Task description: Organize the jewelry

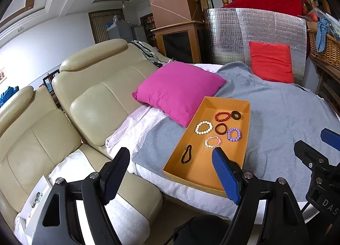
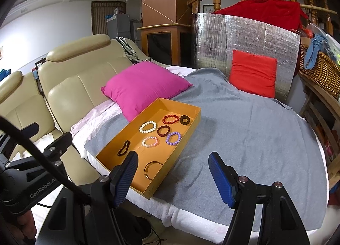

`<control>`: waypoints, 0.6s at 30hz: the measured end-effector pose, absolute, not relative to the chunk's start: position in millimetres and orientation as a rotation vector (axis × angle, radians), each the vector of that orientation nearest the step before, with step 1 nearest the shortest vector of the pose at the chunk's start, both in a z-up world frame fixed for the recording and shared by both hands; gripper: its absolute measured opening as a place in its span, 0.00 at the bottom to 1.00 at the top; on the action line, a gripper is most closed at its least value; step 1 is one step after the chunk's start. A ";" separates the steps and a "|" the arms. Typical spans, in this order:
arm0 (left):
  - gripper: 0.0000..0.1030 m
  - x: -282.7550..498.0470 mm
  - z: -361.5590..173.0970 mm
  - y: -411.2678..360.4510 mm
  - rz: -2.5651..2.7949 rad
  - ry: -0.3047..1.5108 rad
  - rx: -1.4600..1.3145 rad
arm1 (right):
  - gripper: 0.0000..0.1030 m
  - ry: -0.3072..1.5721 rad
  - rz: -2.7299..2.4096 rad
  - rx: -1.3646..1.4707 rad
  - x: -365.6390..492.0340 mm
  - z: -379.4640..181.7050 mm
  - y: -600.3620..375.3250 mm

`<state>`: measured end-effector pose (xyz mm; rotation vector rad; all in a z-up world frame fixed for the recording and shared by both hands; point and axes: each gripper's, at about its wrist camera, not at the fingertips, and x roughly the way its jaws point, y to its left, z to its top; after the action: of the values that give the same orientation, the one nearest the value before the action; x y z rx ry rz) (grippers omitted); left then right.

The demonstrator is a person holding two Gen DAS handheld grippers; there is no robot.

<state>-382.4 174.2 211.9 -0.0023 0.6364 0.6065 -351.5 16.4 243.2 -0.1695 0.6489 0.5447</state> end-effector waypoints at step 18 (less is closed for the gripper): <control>0.78 -377.4 208.3 182.9 0.620 0.648 -0.007 | 0.70 0.659 0.543 -0.176 -343.2 239.5 23.8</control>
<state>-377.4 182.9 208.3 -0.0066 0.6478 0.6204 -343.2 23.8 239.5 -0.1761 0.6592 0.5429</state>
